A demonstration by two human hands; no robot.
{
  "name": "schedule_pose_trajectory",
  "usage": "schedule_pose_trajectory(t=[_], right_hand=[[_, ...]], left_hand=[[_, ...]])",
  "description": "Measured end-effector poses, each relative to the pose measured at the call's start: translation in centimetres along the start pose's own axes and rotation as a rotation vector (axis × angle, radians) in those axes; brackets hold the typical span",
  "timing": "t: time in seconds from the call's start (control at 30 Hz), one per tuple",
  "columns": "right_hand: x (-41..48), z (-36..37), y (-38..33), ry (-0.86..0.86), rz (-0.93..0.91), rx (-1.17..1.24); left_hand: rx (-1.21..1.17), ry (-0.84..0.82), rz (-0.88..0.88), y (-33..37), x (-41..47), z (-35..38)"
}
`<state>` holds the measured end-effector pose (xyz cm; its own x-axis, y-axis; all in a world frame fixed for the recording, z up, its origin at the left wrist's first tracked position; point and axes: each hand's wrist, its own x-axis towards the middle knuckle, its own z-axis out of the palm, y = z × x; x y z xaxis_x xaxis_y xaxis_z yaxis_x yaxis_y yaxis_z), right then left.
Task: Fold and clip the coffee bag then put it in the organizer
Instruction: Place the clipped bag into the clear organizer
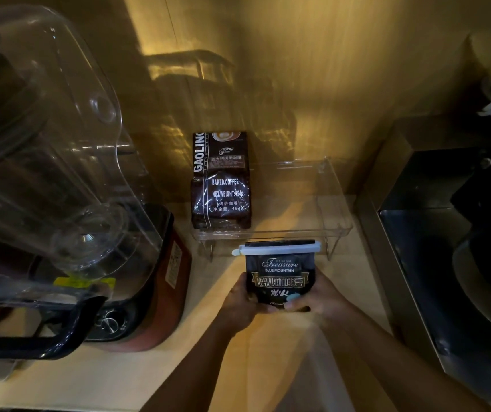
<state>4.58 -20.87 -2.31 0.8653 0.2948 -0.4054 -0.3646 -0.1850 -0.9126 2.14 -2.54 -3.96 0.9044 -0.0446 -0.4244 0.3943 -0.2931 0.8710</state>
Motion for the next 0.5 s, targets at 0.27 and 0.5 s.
schedule_pose_trajectory(t=[0.27, 0.5], right_hand=[[-1.3, -2.6, -6.3, -0.012, -0.145, -0.107], [-2.5, -6.0, -15.4, -0.019, -0.345, -0.171]], left_hand=[[0.145, 0.127, 0.267, 6.4, -2.3, -1.2], [0.363, 0.278, 0.473, 15.2, -2.7, -2.8]])
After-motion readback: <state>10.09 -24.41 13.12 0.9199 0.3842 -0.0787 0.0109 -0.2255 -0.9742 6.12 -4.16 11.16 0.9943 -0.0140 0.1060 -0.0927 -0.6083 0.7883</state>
